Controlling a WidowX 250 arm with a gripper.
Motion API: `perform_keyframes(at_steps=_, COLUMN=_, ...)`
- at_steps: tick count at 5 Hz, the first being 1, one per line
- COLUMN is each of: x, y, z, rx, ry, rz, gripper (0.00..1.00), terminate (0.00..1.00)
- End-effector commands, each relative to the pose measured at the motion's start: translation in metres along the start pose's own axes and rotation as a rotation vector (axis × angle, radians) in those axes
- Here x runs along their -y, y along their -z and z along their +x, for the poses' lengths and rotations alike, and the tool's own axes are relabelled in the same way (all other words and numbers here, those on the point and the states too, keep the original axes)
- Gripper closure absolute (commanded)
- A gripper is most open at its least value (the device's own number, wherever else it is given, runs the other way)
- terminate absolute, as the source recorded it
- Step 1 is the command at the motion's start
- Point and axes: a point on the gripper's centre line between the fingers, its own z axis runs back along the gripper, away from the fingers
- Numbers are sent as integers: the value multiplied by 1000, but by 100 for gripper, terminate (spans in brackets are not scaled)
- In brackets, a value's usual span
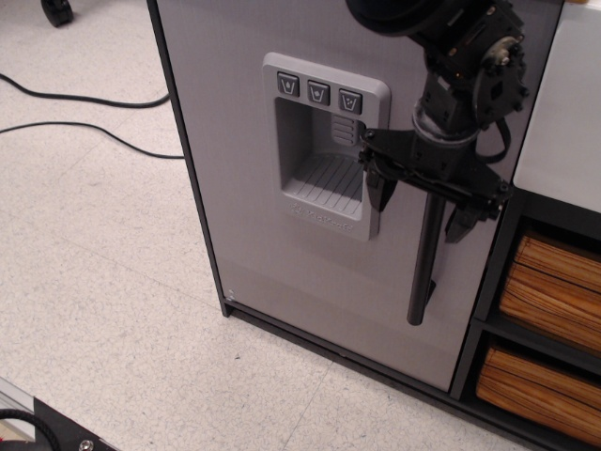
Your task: Open fridge
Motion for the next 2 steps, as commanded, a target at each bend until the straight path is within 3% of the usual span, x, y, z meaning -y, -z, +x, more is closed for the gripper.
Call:
perform_keyframes(at_steps=1, x=-3, y=-10, z=33, rx=61, ry=-58, rz=-51, gripper=0, terminate=0)
perform_keyframes(at_steps=2, x=2, y=-7, z=41, rx=87, ry=-48, rz=-72, gripper=0, terminate=0)
